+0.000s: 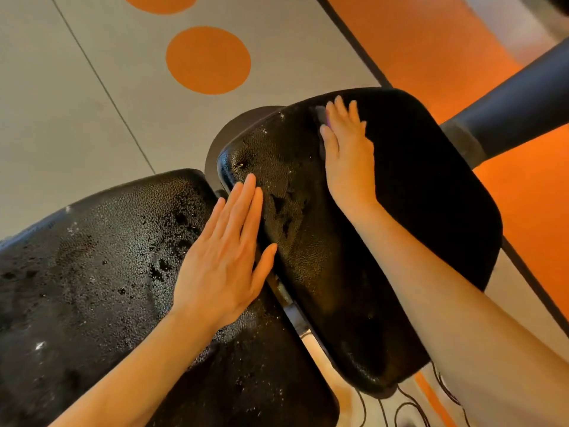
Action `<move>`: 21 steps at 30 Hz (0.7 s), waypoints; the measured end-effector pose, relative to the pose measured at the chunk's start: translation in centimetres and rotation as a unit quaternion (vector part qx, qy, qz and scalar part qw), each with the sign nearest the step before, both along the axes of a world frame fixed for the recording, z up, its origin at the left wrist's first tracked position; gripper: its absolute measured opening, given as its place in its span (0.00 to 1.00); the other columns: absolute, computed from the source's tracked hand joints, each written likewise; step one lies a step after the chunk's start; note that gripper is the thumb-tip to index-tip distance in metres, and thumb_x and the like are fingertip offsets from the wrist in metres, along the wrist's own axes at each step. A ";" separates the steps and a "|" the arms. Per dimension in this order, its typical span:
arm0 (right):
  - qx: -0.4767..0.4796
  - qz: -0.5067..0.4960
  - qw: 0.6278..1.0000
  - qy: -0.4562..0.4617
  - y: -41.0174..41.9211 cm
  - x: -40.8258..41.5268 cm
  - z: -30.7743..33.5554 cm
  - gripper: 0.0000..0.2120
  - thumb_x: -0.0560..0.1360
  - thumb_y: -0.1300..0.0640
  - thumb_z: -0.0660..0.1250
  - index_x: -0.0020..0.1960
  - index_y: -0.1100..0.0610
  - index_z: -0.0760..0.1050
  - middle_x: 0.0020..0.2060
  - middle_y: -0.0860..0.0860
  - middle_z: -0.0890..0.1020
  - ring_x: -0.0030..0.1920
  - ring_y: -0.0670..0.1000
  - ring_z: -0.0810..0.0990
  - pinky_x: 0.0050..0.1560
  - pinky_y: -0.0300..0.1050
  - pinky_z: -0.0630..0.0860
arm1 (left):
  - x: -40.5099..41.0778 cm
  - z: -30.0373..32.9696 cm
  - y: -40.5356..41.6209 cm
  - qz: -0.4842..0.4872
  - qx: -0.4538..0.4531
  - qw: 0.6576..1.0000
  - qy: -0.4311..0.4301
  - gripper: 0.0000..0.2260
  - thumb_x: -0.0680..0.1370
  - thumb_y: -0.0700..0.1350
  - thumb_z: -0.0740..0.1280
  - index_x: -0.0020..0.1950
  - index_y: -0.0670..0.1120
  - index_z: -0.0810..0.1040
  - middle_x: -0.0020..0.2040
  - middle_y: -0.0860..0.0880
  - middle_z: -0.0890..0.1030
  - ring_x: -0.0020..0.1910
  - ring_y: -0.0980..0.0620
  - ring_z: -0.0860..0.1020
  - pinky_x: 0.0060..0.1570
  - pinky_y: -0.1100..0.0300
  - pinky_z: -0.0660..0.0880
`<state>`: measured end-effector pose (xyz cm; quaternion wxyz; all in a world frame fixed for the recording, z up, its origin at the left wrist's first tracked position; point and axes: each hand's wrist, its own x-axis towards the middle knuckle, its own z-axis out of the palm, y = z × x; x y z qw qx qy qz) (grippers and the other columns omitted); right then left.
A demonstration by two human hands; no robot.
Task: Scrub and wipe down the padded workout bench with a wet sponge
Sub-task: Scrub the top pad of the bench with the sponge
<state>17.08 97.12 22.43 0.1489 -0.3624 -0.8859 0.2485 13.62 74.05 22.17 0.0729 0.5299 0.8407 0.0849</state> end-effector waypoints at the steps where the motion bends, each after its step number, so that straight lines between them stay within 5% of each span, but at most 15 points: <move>1: 0.007 0.030 1.000 -0.005 -0.9 2.2 0.0 0.20 0.83 0.57 0.54 0.74 0.57 0.63 0.75 0.52 0.62 0.77 0.47 0.51 0.75 0.45 0.46 | 0.0 0.1 0.0 -0.001 0.003 1.000 -0.004 0.31 0.83 0.58 0.50 0.81 0.40 0.49 0.81 0.42 0.48 0.81 0.46 0.48 0.78 0.48 0.54; 5: 0.002 0.058 0.998 -0.014 -4.9 10.4 0.3 0.20 0.82 0.53 0.54 0.73 0.51 0.60 0.74 0.43 0.57 0.72 0.31 0.46 0.73 0.36 0.46 | 0.0 0.3 0.0 0.006 0.014 1.000 -0.020 0.31 0.83 0.57 0.52 0.80 0.40 0.50 0.81 0.42 0.49 0.81 0.47 0.49 0.78 0.48 0.55; 9: 0.006 0.019 1.000 -0.010 -0.2 0.2 0.0 0.19 0.83 0.57 0.54 0.73 0.59 0.65 0.74 0.55 0.64 0.77 0.52 0.54 0.76 0.46 0.47 | 0.0 0.2 0.1 0.006 0.002 1.000 -0.017 0.31 0.83 0.57 0.51 0.80 0.40 0.50 0.81 0.42 0.48 0.81 0.48 0.47 0.78 0.49 0.53; 12: -0.017 0.033 0.999 0.004 1.3 -3.4 0.3 0.20 0.83 0.57 0.54 0.74 0.58 0.62 0.75 0.54 0.62 0.77 0.52 0.52 0.75 0.46 0.45 | 0.0 0.2 0.2 0.009 -0.012 1.000 -0.005 0.32 0.83 0.58 0.51 0.80 0.40 0.49 0.81 0.43 0.47 0.81 0.48 0.47 0.78 0.49 0.52; 17: 0.035 0.117 0.991 -0.051 -4.3 9.1 0.6 0.21 0.82 0.55 0.54 0.74 0.55 0.58 0.74 0.47 0.60 0.76 0.46 0.52 0.75 0.38 0.46 | -0.1 0.3 0.2 0.016 -0.012 1.000 -0.014 0.32 0.83 0.58 0.52 0.81 0.41 0.49 0.81 0.43 0.47 0.81 0.47 0.49 0.78 0.50 0.52; 21: -0.007 0.071 0.997 -0.011 -1.0 -0.6 0.4 0.19 0.82 0.57 0.56 0.72 0.59 0.66 0.73 0.54 0.66 0.76 0.52 0.56 0.75 0.46 0.49 | 0.0 0.3 0.3 0.015 -0.021 1.000 -0.010 0.32 0.83 0.59 0.52 0.81 0.41 0.49 0.82 0.43 0.47 0.81 0.48 0.48 0.78 0.51 0.51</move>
